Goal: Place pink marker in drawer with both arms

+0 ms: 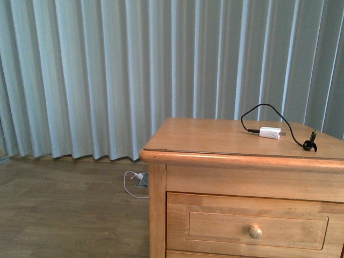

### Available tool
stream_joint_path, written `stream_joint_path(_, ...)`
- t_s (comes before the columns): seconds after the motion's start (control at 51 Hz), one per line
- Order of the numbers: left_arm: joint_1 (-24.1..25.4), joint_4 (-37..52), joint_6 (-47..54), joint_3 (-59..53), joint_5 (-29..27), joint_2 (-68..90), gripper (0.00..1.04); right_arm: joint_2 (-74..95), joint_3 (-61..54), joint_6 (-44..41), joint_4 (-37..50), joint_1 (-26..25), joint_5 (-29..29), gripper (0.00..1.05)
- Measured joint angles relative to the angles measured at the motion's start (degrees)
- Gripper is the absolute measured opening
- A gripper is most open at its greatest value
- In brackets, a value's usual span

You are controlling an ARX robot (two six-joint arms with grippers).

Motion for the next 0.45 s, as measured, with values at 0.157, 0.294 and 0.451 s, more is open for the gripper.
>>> stream_joint_path(0.157,0.0,0.0,0.0,0.0,0.0,0.0,0.99,0.0,0.0,0.0,0.0,0.0,0.0,0.96)
stream_joint_path(0.294,0.0,0.0,0.0,0.0,0.0,0.0,0.99,0.0,0.0,0.0,0.0,0.0,0.0,0.96)
stream_joint_path(0.451,0.0,0.0,0.0,0.0,0.0,0.0,0.99,0.0,0.0,0.0,0.0,0.0,0.0,0.96)
